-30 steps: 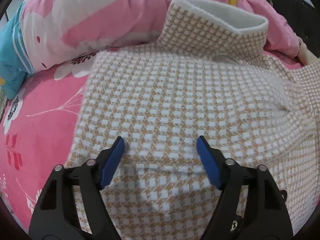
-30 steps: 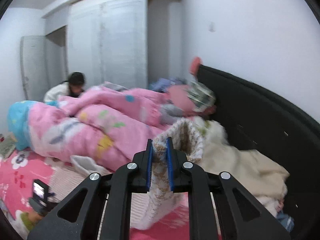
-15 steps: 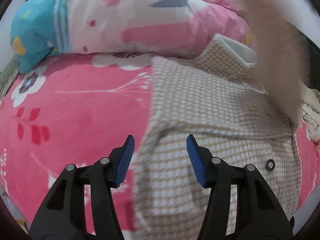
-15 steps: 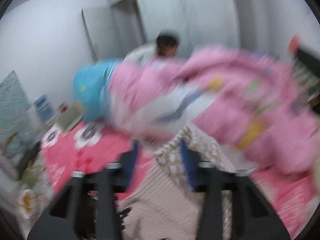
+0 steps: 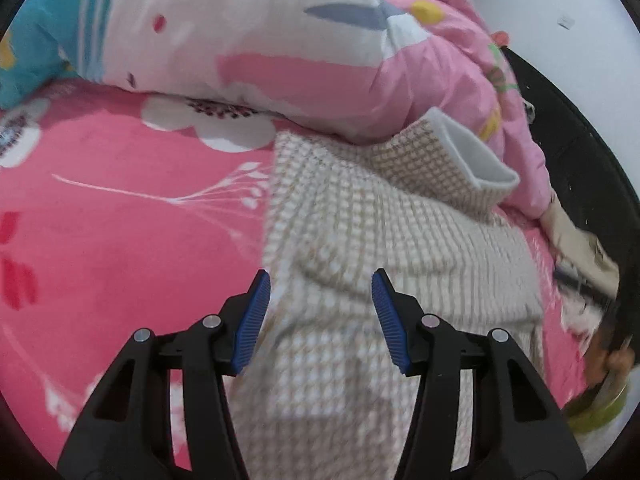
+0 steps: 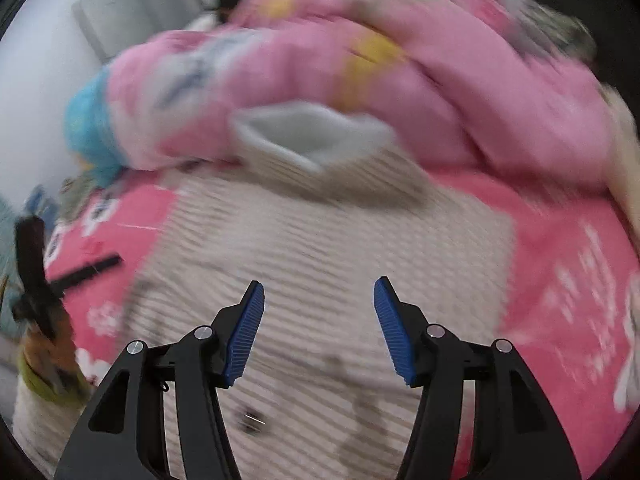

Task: Fold large clothes

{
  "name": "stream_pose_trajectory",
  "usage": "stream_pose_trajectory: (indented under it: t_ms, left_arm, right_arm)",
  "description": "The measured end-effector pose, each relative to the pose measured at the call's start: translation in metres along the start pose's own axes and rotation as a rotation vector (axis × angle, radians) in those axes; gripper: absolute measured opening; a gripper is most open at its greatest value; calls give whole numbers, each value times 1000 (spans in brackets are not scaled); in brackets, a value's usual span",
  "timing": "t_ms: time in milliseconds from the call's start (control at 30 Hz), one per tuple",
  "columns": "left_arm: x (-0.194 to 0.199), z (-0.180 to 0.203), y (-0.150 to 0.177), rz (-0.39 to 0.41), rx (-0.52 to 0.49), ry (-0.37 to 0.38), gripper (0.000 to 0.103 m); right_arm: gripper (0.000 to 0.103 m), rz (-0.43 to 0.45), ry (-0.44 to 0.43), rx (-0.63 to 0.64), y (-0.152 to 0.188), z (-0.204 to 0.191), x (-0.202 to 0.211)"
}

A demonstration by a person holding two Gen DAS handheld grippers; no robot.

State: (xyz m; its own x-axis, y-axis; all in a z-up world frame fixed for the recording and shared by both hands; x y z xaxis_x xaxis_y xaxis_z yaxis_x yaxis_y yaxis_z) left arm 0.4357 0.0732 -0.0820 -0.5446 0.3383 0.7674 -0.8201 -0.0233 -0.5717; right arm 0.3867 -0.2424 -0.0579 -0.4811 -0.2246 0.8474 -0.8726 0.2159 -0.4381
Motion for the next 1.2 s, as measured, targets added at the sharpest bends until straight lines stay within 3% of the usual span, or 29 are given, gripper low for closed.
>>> stream_pose_trajectory:
  t_ms: [133, 167, 267, 467, 533, 600, 667, 733, 833, 933, 1000, 1200]
  left_arm:
    - [-44, -4, -16, -74, 68, 2, 46]
    - [-51, -3, -17, -87, 76, 1, 40]
    - [-68, -5, -19, -121, 81, -30, 29]
    - [-72, -4, -15, -149, 69, -71, 28]
    - [-72, -2, -13, -150, 39, -116, 22]
    - [-68, 7, -14, -126, -47, -193, 9]
    - [-56, 19, -15, -82, -134, -256, 6]
    - [-35, 34, -17, -18, -212, -311, 6]
    - [-17, 34, -14, 26, -241, -357, 6]
    - [-32, 23, -4, -36, -224, -352, 6]
    - [-41, 16, 0, -54, -224, -347, 12]
    - [-5, 18, -15, 104, -178, -330, 21]
  right_arm:
    - [56, -16, 4, -104, 22, 57, -7]
    - [56, -11, -2, -115, 27, 63, -7]
    - [56, 1, -40, -144, 37, 75, -6]
    - [56, 30, -69, -161, 43, 77, -3]
    - [56, 34, -62, -159, 46, 78, -2]
    - [56, 41, -52, -156, 47, 76, 2]
    - [56, 50, -36, -143, 49, 75, 6]
    - [56, 61, -14, -116, 51, 73, 11]
    - [56, 71, 20, -67, 54, 71, 17]
    - [56, 74, 52, -47, 55, 73, 18]
    - [56, 90, 54, -60, 52, 74, 21]
    - [56, 171, 38, -17, 36, 54, 32]
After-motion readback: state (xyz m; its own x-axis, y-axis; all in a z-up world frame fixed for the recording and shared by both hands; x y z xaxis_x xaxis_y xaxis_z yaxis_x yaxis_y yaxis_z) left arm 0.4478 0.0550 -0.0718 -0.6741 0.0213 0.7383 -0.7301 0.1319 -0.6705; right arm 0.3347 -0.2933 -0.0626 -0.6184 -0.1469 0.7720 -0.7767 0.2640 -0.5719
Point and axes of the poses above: each gripper's, at about its wrist camera, not at the fingertips, and x roughly against the way its jaws point, z to its right, y to its underside, the point moved 7 cm from there along -x, roughly the way its jaws point, and after that the axes turned 10 degrees about -x, right-handed, at the moved point
